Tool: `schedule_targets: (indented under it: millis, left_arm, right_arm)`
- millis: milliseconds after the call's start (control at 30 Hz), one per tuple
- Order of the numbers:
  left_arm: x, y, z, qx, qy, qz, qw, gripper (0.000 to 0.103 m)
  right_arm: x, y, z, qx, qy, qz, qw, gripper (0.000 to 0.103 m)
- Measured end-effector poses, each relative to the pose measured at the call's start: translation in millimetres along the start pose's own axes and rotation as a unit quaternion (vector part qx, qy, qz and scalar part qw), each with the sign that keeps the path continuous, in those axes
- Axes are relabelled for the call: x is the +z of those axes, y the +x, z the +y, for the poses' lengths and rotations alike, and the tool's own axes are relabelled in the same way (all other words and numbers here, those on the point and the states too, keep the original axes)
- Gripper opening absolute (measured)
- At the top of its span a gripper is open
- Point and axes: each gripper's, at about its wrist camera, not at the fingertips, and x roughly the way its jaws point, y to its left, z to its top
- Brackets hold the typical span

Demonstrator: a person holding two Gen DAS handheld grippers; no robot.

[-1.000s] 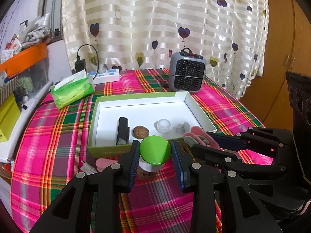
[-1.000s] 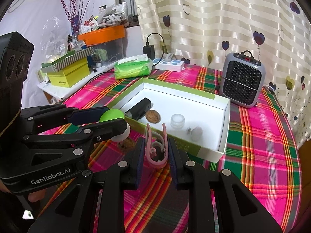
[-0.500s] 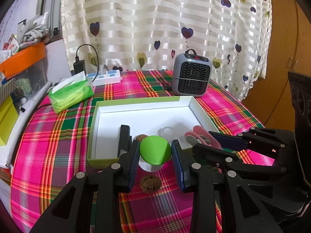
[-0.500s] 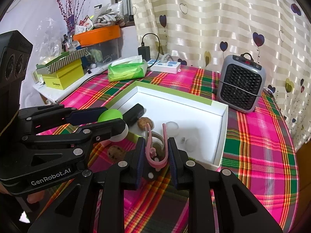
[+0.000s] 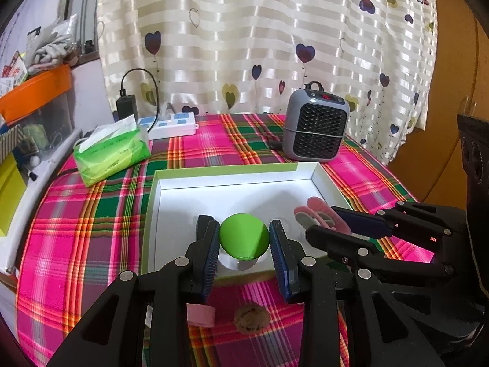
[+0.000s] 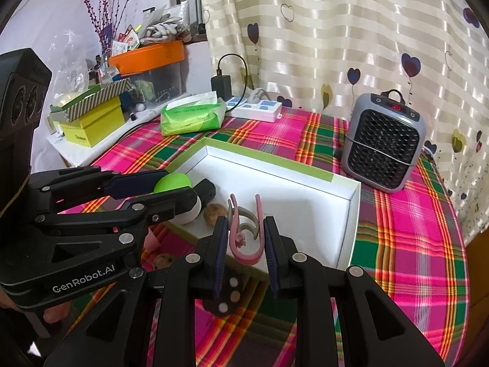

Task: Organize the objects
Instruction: 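Lower the green-capped jar into the box with the left tool while the right releases the pink hook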

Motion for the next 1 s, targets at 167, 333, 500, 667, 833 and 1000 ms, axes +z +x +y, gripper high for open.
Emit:
schedule_targets:
  millis: [167,333,500,667,833,1000]
  left_arm:
    - [4.2,7.1,10.9,0.004,-0.010,0.000,0.9999,0.030]
    - [4.1,16.1,22.2,0.017,-0.019,0.003,0.9997,0.030]
    - [3.3,22.7,29.6,0.033,-0.020,0.004,0.9992,0.030]
    - [3.0,28.1,38.4,0.051,-0.026,0.004,0.9984,0.030]
    - [1.6,35.8,47.5,0.063,-0.036,0.011,0.9973,0.030]
    - [0.1,41.3,52.3,0.072,-0.040,0.017,0.9965,0.030]
  right_arm:
    - [1.2,6.9,-9.0,-0.003,0.009,0.004,1.000,0.025]
    - [1.4,15.6,-16.0,-0.001,0.020,0.011,1.000,0.025]
    - [1.7,24.6,-14.3,0.016,0.021,0.017,1.000,0.025]
    - [0.9,33.4,-10.2,0.038,0.019,0.026,0.999,0.024]
    - [-1.0,42.7,-7.1,0.056,0.015,0.040,0.998,0.024]
    - [-3.7,50.9,-4.2,0.072,0.008,0.055,0.996,0.024]
